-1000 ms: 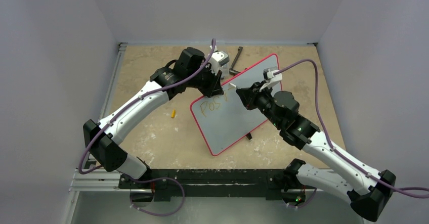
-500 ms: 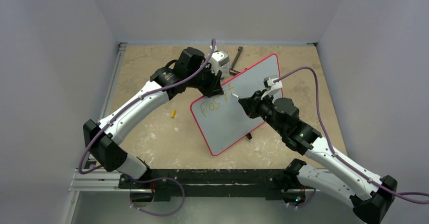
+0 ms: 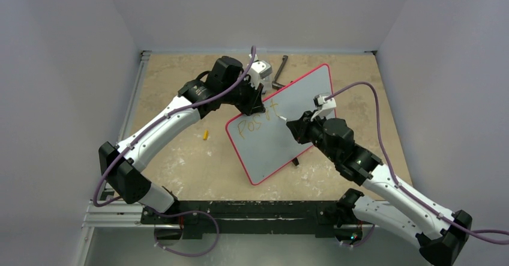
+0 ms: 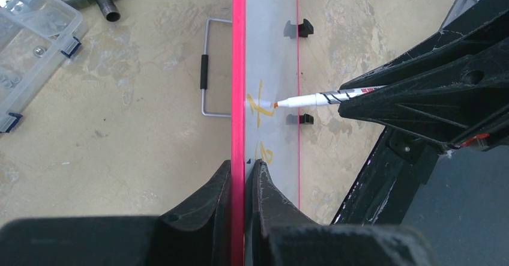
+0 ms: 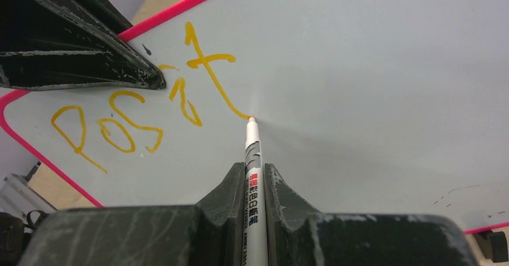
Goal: Write a sentence on the whiteboard
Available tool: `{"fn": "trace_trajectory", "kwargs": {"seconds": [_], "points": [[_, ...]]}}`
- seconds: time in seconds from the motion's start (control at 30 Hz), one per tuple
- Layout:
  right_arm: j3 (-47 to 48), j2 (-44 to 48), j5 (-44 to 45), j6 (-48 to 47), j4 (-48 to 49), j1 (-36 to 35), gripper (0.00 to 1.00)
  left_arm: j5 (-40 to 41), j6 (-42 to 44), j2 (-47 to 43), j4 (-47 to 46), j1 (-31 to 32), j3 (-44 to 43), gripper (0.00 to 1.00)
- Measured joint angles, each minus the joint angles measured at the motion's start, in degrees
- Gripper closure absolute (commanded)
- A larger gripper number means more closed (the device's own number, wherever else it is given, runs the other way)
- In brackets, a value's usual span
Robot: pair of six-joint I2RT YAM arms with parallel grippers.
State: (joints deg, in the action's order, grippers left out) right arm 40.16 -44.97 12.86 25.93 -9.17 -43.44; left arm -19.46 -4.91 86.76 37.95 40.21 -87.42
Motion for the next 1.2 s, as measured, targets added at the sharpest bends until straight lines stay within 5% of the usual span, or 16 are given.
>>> {"fn": "trace_trajectory", "kwargs": {"seconds": [1.2], "points": [[8.7, -3.7, 5.7, -3.3, -2.4, 0.0, 1.0, 0.1, 0.0, -0.4, -0.1, 0.7, 0.0, 1.0]]}}
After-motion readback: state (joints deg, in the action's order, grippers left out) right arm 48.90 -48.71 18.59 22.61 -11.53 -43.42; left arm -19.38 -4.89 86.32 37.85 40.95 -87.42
